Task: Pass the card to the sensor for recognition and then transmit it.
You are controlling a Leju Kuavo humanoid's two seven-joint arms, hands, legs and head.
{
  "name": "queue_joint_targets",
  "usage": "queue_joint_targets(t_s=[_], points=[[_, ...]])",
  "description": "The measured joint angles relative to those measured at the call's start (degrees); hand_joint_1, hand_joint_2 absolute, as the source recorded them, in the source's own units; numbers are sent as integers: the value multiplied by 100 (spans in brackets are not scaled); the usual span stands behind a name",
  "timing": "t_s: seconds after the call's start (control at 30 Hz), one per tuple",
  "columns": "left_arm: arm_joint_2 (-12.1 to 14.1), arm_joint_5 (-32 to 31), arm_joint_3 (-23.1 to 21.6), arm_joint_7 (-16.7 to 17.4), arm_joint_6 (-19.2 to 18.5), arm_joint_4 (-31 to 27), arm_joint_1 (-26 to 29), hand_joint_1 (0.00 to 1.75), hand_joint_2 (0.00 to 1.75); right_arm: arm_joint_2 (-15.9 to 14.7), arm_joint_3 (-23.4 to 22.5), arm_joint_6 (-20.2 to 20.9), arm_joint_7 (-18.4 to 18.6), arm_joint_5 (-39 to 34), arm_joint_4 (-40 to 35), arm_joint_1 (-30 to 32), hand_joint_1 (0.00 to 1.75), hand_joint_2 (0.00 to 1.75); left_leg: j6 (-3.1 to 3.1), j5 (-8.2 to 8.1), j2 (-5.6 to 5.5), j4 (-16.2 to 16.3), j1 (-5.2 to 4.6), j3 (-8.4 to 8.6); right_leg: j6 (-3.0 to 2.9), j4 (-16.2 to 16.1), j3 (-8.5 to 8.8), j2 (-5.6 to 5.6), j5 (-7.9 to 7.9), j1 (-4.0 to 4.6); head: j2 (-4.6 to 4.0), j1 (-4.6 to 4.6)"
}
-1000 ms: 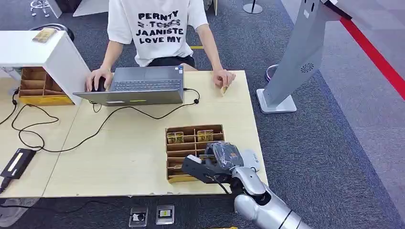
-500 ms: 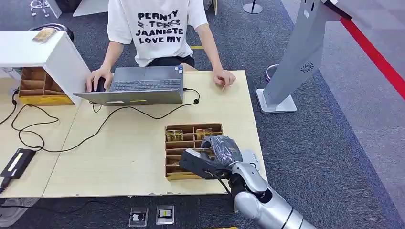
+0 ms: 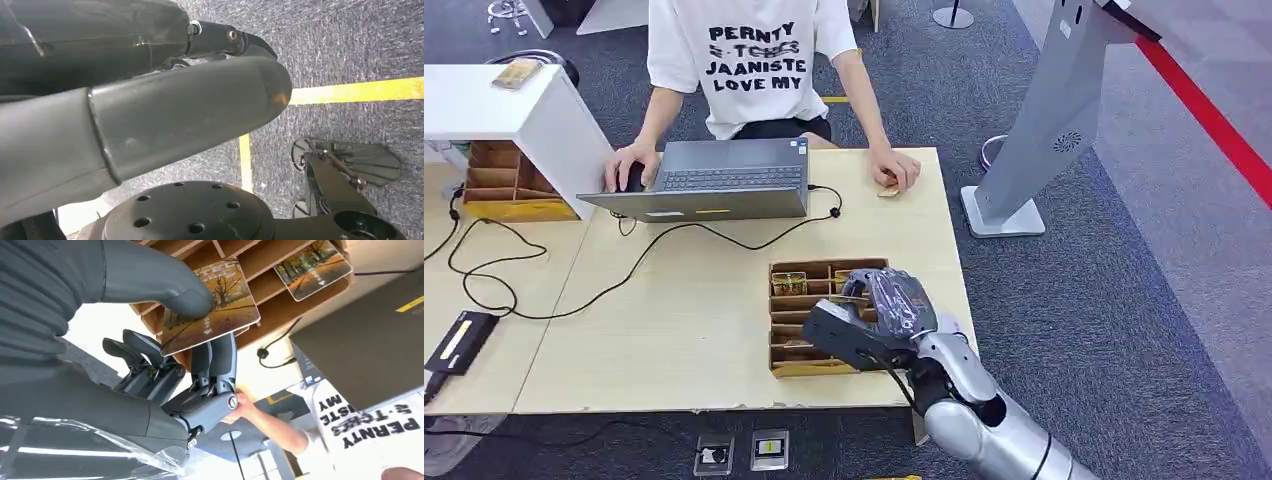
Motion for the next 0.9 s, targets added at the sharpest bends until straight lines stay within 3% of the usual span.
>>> queue_joint_targets(t_s=[0.33,0.9], points=[[0,2,0,0,13,0,2,0,0,-79,-157,-245,-133,15,-433,-32,175,175,0,0,0,0,0,0,0,0,0,0,0,0,0,0],[0,-26,0,-15,-2,0,0,0,0,-57,-173,-179,-326,310,-966,-601,175,175,0,0,0,0,0,-2,0,0,2,-3,1,0,0,0]])
